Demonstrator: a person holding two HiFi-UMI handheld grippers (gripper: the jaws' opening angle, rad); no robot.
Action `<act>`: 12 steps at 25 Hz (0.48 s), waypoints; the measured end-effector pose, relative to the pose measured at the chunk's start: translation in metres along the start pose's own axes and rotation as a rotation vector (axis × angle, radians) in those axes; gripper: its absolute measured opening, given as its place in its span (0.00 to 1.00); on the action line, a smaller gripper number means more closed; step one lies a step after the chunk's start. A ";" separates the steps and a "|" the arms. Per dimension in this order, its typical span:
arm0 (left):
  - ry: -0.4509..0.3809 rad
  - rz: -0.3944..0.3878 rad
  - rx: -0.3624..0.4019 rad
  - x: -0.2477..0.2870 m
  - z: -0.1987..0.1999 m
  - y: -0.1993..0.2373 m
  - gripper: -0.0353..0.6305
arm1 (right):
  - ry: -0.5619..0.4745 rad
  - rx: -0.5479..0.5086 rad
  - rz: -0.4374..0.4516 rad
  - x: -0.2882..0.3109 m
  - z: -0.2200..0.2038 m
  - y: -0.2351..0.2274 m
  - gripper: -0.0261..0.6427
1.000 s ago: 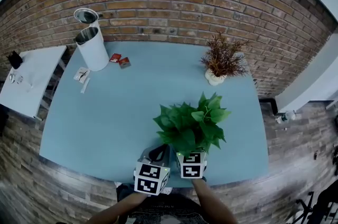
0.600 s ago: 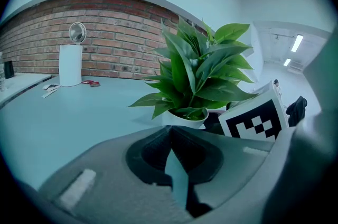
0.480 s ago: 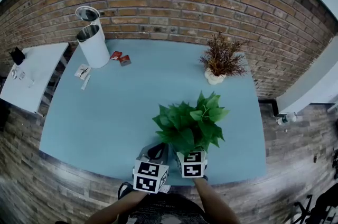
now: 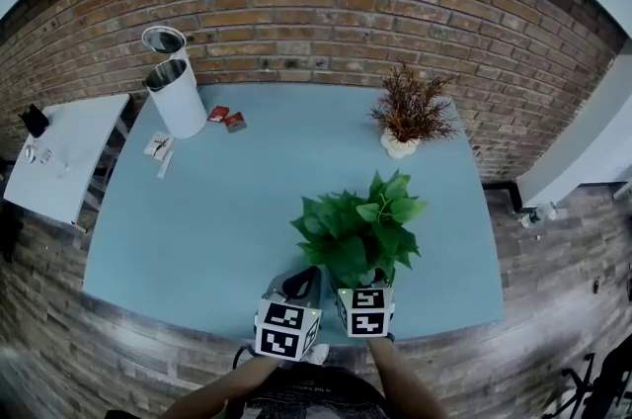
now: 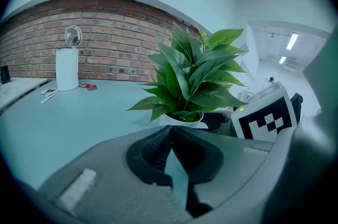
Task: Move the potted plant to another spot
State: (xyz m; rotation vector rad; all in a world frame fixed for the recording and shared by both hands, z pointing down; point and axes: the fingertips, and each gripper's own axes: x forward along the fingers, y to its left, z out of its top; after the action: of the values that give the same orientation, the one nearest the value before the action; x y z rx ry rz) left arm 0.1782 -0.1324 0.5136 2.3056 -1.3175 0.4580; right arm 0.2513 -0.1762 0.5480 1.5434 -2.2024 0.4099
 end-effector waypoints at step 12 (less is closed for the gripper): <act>-0.021 -0.007 0.004 -0.038 -0.004 0.008 0.05 | -0.007 0.053 -0.069 -0.035 -0.007 0.014 0.41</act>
State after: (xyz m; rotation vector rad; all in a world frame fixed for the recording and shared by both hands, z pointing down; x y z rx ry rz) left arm 0.1520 -0.1067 0.5005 2.3236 -1.3185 0.4354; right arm 0.2501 -0.1399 0.5366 1.6456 -2.1534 0.4452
